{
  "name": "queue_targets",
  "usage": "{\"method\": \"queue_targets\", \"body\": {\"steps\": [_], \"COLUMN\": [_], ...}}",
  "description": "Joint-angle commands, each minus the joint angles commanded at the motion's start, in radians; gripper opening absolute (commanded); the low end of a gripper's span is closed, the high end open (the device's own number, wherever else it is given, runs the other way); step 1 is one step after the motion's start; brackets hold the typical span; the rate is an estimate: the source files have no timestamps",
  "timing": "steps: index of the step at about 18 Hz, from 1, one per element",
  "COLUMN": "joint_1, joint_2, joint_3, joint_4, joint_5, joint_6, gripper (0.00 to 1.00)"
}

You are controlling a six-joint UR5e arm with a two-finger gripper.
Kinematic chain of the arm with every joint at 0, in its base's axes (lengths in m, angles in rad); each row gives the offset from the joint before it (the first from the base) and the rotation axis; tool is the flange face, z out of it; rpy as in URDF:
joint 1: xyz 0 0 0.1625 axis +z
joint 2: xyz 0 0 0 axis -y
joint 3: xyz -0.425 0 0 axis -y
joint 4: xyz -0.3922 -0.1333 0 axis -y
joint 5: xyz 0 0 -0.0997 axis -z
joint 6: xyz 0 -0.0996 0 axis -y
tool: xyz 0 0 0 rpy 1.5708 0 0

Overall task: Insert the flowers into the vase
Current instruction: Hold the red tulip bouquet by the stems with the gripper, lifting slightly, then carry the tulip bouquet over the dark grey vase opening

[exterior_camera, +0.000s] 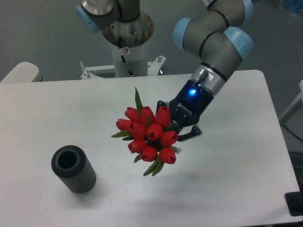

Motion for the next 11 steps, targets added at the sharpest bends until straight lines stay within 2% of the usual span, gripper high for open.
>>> {"method": "queue_targets", "body": {"steps": [7,11], "joint_1": [-0.034,-0.100], "joint_2": [-0.011,-0.015], "joint_3": [-0.005,-0.003], "joint_4": [0.000,0.002], "joint_5": [-0.216,-0.255], "joint_6": [-0.071,-0.066], "gripper": [0.02,0.02]}}
